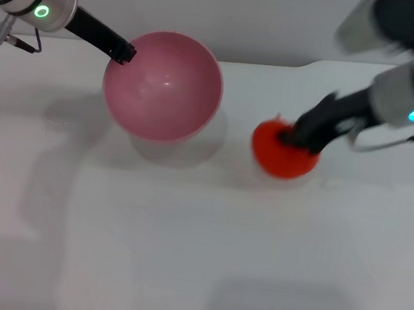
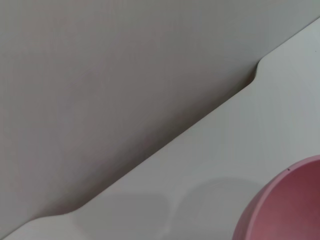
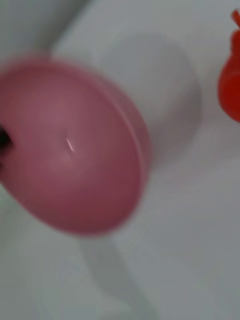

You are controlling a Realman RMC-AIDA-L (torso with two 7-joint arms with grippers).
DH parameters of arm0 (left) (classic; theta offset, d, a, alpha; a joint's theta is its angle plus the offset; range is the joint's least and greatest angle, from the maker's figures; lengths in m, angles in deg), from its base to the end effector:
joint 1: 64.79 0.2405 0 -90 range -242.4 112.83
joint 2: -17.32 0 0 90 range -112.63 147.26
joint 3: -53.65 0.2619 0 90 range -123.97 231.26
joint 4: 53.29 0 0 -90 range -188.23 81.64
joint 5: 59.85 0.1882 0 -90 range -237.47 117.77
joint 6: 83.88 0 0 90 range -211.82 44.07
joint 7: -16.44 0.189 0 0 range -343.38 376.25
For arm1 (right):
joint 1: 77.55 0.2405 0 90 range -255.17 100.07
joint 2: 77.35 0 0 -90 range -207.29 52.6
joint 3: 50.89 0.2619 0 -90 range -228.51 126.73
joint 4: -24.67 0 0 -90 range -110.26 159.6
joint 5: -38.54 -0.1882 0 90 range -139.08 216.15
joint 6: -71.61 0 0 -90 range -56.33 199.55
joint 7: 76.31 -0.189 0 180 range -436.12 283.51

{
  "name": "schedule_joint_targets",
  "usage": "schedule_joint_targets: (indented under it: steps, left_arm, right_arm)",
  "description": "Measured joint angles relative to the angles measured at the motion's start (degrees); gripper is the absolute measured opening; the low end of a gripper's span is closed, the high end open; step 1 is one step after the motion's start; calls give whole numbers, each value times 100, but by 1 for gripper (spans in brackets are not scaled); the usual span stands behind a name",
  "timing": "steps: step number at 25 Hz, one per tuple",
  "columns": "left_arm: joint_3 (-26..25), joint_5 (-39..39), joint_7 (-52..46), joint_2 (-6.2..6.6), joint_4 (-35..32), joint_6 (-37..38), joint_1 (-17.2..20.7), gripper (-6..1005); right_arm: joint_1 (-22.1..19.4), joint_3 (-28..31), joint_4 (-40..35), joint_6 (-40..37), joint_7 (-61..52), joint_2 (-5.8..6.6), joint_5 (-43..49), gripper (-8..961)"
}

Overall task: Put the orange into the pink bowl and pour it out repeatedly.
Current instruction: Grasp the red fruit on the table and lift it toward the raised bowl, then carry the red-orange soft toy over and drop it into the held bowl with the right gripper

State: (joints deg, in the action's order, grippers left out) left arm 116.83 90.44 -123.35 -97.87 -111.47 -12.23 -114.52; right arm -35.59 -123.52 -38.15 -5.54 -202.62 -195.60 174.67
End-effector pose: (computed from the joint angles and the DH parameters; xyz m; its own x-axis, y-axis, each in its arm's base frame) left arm -0.1831 0.4554 -0.0023 0.7979 0.6017 0.0373 0.5093 -0.6398 -0.5755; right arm 0.1726 0.3915 -0.0586 0.9031 -0.4268 0.0478 -0.3900 -0.8615 -0.3251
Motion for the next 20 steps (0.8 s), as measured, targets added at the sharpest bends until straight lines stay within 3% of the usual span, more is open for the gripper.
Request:
schedule_joint_targets:
  steps: [7, 11, 15, 20]
  left_arm:
    - [-6, 1, -4, 32, 0, 35, -3, 44]
    - [-1, 0, 10, 19, 0, 39, -18, 44]
    - [54, 0, 28, -42, 20, 39, -30, 44]
    - [201, 0, 4, -113, 26, 23, -38, 44]
  right_arm:
    - [-460, 598, -1969, -93, -425, -41, 257, 60]
    - [-573, 642, -2879, -126, -497, -65, -178, 56]
    - [-579, 524, -3174, -165, -326, -68, -1000, 54]
    - [-517, 100, -2956, -118, -9, -66, -1451, 55]
